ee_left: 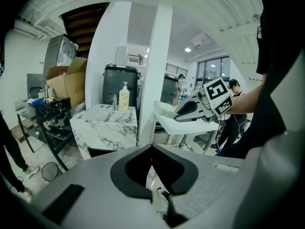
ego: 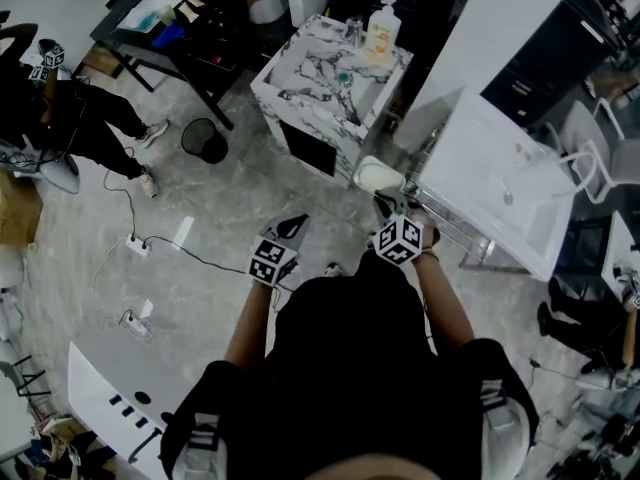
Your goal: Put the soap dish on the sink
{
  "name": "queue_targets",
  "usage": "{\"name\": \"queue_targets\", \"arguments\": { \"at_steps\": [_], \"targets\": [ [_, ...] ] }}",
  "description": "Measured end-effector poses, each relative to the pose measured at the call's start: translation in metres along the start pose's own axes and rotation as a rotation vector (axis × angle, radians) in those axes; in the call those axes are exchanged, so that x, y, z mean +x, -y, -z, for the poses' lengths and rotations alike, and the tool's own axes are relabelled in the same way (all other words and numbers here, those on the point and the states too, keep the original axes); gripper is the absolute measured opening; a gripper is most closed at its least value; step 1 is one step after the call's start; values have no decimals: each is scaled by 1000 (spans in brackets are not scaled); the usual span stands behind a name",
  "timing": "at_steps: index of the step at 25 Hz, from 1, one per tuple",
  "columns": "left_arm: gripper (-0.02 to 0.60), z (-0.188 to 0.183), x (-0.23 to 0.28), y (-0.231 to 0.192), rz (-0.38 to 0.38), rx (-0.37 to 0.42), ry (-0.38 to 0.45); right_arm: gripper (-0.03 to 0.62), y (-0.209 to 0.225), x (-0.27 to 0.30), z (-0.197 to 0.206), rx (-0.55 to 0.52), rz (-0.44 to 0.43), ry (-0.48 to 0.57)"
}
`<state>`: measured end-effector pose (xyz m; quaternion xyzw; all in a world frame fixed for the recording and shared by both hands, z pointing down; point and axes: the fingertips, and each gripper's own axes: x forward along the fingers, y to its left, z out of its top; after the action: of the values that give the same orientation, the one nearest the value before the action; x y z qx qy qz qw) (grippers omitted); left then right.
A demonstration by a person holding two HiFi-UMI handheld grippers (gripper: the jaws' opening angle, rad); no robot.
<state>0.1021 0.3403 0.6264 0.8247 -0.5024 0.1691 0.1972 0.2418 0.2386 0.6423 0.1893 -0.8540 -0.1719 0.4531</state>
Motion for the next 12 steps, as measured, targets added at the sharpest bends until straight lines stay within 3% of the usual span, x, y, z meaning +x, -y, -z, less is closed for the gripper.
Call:
{"name": "queue_targets", "arguments": {
  "at_steps": [12],
  "targets": [
    [0, 1, 11, -16, -30, -29, -20, 14, 14, 21, -4, -8, -37, 13]
  ]
}}
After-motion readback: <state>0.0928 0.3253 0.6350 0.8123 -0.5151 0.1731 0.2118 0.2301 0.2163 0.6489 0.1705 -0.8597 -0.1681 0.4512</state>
